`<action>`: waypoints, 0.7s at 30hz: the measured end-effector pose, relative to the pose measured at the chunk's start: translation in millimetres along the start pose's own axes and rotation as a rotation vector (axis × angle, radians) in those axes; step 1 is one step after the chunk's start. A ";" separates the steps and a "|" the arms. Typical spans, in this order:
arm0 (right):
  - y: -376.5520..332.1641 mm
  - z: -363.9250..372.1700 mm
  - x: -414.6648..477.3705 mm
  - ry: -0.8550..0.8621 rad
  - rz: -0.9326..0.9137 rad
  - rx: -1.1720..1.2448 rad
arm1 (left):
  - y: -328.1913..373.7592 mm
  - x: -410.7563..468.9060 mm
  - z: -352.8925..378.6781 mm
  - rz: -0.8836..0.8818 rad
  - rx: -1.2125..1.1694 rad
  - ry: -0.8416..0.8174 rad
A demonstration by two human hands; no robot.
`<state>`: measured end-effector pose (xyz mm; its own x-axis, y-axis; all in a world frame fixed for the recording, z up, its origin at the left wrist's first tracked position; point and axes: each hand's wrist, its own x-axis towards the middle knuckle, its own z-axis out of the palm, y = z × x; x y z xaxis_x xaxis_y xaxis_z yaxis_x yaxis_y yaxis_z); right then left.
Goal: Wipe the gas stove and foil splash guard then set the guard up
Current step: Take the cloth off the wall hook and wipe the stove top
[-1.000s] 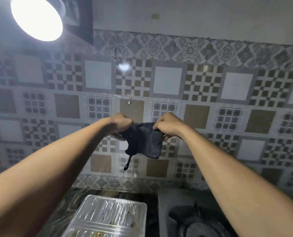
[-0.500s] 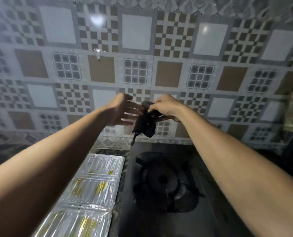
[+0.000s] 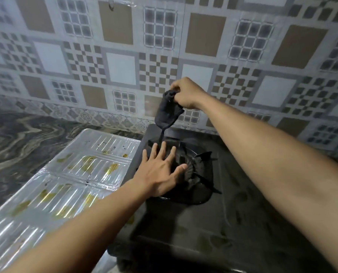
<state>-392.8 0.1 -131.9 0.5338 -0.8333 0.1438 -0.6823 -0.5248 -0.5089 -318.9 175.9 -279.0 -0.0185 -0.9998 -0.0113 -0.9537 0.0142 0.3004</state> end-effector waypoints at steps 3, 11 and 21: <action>6.8 16.8 6.3 0.048 -0.127 -0.046 | 0.1 1.9 7.7 -0.012 0.089 -0.009; 55.5 48.7 17.1 -0.435 -0.216 -0.189 | 0.8 2.4 11.0 -0.058 0.094 0.057; 71.9 110.5 37.1 -0.493 -0.366 -0.252 | 10.3 4.1 7.0 -0.123 0.141 0.041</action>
<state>-366.9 -49.4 -256.9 0.8786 -0.4478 -0.1659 -0.4773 -0.8334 -0.2785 -331.0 172.1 -282.6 0.1099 -0.9939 0.0005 -0.9808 -0.1084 0.1621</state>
